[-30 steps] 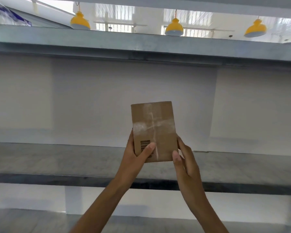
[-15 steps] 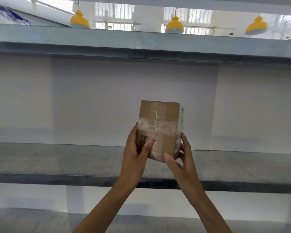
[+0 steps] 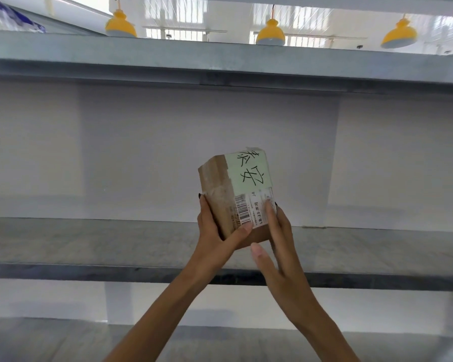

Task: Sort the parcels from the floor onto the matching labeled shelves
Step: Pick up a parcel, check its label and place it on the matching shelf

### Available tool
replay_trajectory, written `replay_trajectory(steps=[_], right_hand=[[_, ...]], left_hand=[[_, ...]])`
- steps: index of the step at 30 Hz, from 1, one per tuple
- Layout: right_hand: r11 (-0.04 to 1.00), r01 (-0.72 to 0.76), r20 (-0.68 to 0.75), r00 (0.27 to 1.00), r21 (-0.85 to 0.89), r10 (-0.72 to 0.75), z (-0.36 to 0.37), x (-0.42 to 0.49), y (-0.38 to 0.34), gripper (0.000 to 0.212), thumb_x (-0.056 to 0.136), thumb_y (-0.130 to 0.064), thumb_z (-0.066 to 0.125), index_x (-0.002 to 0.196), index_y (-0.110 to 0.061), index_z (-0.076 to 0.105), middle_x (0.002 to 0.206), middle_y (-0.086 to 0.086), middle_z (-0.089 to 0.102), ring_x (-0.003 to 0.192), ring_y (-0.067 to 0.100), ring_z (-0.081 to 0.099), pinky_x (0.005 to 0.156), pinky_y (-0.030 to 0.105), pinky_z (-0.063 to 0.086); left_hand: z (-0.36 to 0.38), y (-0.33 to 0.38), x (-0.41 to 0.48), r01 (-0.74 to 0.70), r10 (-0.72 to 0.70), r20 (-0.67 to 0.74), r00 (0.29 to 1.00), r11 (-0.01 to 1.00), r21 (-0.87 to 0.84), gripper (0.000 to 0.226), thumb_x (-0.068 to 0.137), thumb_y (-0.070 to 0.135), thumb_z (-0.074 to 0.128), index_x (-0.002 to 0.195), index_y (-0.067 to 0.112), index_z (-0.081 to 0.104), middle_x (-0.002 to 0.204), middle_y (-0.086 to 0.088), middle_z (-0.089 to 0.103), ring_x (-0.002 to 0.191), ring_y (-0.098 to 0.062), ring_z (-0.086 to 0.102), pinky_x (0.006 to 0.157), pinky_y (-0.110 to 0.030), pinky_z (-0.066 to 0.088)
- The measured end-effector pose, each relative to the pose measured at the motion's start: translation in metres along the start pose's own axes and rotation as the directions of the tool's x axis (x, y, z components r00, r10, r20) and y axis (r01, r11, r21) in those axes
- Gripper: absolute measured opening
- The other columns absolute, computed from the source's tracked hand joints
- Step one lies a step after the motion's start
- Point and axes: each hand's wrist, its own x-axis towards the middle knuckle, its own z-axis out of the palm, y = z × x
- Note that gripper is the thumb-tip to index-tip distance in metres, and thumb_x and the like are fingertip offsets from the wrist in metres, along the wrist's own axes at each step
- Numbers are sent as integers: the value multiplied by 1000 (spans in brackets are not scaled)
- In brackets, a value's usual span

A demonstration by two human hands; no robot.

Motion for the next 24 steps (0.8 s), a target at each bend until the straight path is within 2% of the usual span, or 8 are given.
replay_trajectory(steps=[3, 5, 8, 10, 14, 16, 18, 24], right_hand=[[944, -63, -131, 985, 324, 110, -4, -4, 0, 57, 87, -43, 57, 138, -48, 32, 145, -24, 37, 129, -10, 39, 100, 16, 43], [869, -135, -152, 961, 475, 233, -6, -6, 5, 63, 78, -47, 60, 136, -48, 35, 142, -19, 45, 128, 2, 46, 105, 31, 44], [783, -242, -1, 955, 573, 296, 2, -10, 6, 72, 69, -51, 61, 135, -48, 36, 141, -15, 46, 128, 12, 49, 103, 41, 46], [696, -263, 51, 949, 668, 310, 6, -10, 8, 68, 71, -44, 63, 134, -47, 38, 137, -13, 51, 125, 13, 53, 99, 43, 49], [597, -258, 64, 943, 760, 327, 5, -6, 11, 76, 70, -34, 67, 139, -37, 37, 135, -3, 56, 121, 18, 57, 98, 48, 49], [571, -269, 68, 935, 775, 348, 4, -7, 11, 84, 62, -38, 79, 137, -35, 41, 131, -1, 59, 119, 20, 59, 97, 47, 50], [564, -269, 56, 929, 781, 365, 2, -7, 13, 86, 58, -40, 83, 134, -34, 43, 129, -1, 61, 117, 20, 60, 93, 43, 53], [653, -289, 36, 927, 700, 372, 4, -10, 21, 93, 51, -35, 80, 136, -35, 40, 128, 1, 60, 114, 18, 62, 79, 30, 57]], left_hand=[[0, 2, -2, 5, -4, 7, 1000, 995, -102, 107, 66, 60, 70, 142, 47, -4, 146, 16, 25, 120, -1, 44, 82, -10, 50], [0, 2, -3, 13, -7, 30, 1000, 979, -206, 95, 70, 57, 67, 139, 51, 2, 143, 19, 32, 112, 3, 49, 73, -4, 50], [1, -2, -5, -5, 31, 110, 993, 974, -227, 91, 73, 50, 62, 142, 52, 3, 142, 25, 37, 117, 8, 49, 91, -16, 50], [2, -2, -6, -7, 45, 183, 982, 979, -205, 97, 72, 52, 64, 142, 53, -1, 137, 34, 33, 113, 20, 47, 84, -9, 50], [2, -5, -8, 55, -5, 255, 967, 980, -190, 99, 66, 60, 65, 143, 52, 3, 147, 21, 35, 124, 4, 46, 99, -21, 47], [-1, -6, -8, 60, -12, 274, 962, 984, -170, 102, 66, 61, 67, 143, 50, 2, 147, 19, 35, 119, 8, 49, 90, -12, 50], [-4, -4, -7, 58, -15, 288, 957, 988, -141, 104, 64, 63, 66, 144, 50, 1, 147, 18, 35, 116, 10, 51, 83, -10, 51], [-21, 12, 16, -60, 86, 145, 986, 983, -173, 92, 69, 49, 67, 142, 50, 11, 145, 4, 41, 123, -21, 53, 88, -43, 56]])
